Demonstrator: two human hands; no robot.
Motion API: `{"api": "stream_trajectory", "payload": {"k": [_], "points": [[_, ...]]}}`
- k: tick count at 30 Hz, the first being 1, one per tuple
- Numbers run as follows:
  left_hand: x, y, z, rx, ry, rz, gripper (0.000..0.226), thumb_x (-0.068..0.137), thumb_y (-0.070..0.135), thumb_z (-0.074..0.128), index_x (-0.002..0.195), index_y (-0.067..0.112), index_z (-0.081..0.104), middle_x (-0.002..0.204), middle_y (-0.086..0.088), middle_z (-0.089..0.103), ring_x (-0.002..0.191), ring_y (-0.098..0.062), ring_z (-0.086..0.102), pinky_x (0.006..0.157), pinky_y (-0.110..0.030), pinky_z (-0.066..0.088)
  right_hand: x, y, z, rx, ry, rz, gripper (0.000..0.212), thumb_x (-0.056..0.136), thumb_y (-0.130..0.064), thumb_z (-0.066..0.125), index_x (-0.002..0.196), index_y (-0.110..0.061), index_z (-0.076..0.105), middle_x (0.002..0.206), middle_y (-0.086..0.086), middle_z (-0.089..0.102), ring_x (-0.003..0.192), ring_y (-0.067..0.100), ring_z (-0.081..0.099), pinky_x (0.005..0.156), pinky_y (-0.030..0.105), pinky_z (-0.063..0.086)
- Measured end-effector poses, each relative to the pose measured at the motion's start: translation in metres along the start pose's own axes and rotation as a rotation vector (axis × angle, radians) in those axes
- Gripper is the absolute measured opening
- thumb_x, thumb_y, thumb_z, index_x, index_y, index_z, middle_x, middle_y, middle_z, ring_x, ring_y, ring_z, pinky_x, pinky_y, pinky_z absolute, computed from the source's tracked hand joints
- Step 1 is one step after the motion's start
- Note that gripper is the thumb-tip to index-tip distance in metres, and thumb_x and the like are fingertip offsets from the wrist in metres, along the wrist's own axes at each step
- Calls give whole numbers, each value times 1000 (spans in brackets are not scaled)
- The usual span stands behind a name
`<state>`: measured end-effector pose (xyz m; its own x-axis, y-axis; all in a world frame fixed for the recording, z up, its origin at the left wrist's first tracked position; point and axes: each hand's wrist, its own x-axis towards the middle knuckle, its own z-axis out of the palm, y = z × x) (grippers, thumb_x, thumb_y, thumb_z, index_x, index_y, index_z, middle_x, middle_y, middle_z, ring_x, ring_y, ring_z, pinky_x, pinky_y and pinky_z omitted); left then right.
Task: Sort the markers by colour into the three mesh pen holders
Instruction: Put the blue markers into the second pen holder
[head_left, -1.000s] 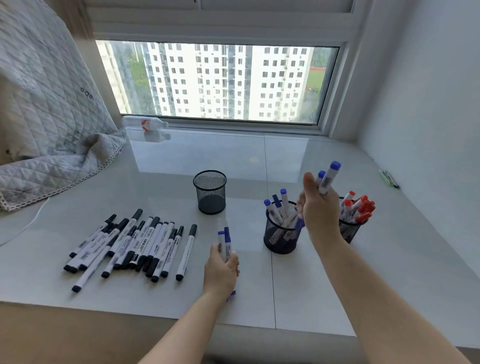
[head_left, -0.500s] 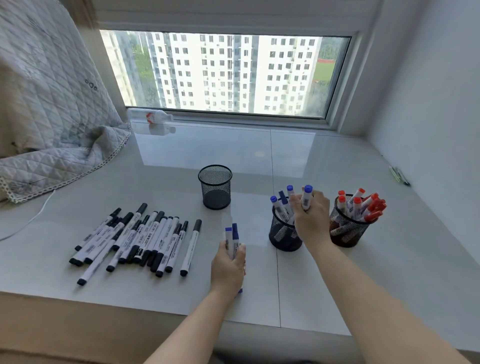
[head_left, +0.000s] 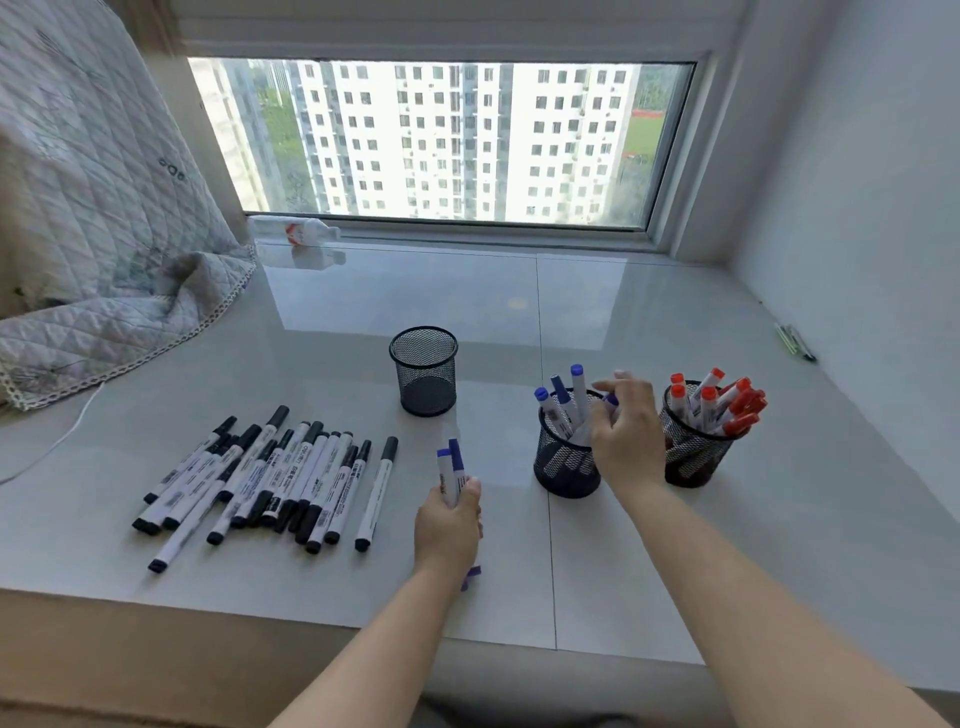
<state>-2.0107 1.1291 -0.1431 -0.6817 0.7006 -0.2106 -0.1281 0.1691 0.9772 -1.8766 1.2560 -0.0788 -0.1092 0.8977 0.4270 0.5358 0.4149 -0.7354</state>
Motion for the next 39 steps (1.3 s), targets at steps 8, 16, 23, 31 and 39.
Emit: {"api": "stream_trajectory", "payload": {"k": [8, 16, 23, 31, 39], "points": [[9, 56, 24, -425, -21, -80, 21, 93, 24, 51, 74, 19, 45, 45, 12, 42, 38, -2, 36, 45, -20, 34, 2, 6, -2, 36, -80, 32, 21, 94, -11, 45, 112, -4, 53, 125, 9, 46, 102, 19, 51, 78, 19, 34], [19, 112, 82, -597, -112, 103, 19, 94, 22, 52, 76, 17, 48, 53, 7, 42, 46, -7, 39, 50, -21, 37, -9, 5, 2, 58, -63, 10, 19, 95, -9, 44, 112, -2, 47, 122, 9, 45, 100, 25, 53, 75, 26, 38], [14, 92, 115, -319, 7, 296, 25, 92, 39, 46, 74, 22, 50, 61, 4, 51, 58, -14, 50, 58, -29, 41, -12, 5, 1, -31, -49, -1, 20, 94, -12, 42, 111, -1, 46, 136, 12, 40, 102, 33, 54, 72, 34, 42], [15, 68, 116, -22, 127, 474, 19, 91, 24, 55, 73, 30, 54, 94, 2, 47, 97, -27, 55, 81, -41, 48, -12, 7, -1, -82, -34, -46, 20, 94, -11, 44, 109, 1, 48, 134, 15, 42, 97, 35, 55, 70, 40, 46], [23, 54, 114, -98, -96, 169, 14, 91, 27, 56, 93, 14, 59, 102, -9, 61, 84, -13, 61, 64, -14, 44, -12, 8, 1, -76, -19, -30, 29, 94, -13, 45, 119, 1, 43, 133, 13, 43, 96, 32, 56, 68, 37, 45]]}}
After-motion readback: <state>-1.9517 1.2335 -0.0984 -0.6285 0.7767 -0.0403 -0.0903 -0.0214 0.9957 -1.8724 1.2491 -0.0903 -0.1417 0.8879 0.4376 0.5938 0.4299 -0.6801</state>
